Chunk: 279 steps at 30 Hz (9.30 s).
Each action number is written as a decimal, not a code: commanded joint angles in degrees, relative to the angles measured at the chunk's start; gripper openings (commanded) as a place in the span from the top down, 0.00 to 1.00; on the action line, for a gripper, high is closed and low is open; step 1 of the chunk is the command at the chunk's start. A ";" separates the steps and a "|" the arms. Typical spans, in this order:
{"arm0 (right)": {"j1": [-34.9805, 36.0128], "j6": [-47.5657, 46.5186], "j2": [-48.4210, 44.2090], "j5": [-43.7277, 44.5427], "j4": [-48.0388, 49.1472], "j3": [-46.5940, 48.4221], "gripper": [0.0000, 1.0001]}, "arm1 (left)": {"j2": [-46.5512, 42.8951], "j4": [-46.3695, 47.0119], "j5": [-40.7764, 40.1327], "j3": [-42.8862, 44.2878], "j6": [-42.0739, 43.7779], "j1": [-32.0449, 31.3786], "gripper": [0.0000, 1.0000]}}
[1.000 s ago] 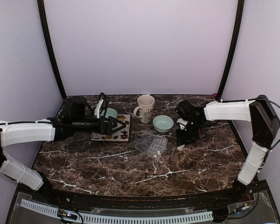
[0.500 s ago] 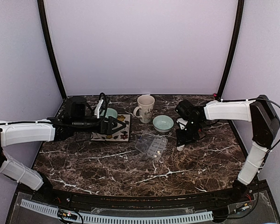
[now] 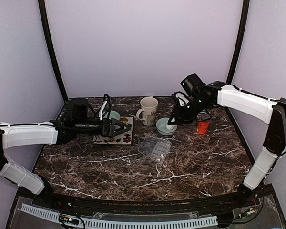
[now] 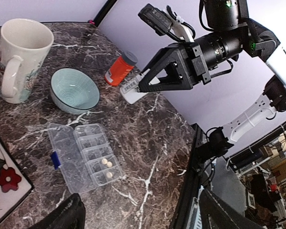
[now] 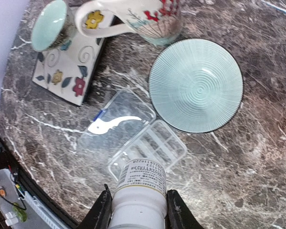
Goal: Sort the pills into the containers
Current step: Pick up the pill bottle from the center of the board, then pass from the right arm to the left, then unscrew the lid of the pill bottle.
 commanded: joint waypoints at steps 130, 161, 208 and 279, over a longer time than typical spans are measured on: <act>7.95 14.65 0.01 -31.02 27.66 6.59 0.43 | 14.98 49.41 15.25 5.25 -32.40 3.05 0.92; 7.60 13.30 -0.24 -30.29 24.47 7.04 0.54 | 12.93 40.98 18.79 5.49 -26.46 3.05 0.95; 10.30 -20.93 -5.80 -22.40 17.68 7.40 0.97 | 18.21 62.15 29.82 15.61 -57.97 2.26 1.00; 4.35 19.96 -8.35 -29.68 24.17 1.32 0.49 | 6.70 7.01 14.52 18.36 -0.30 -1.85 1.00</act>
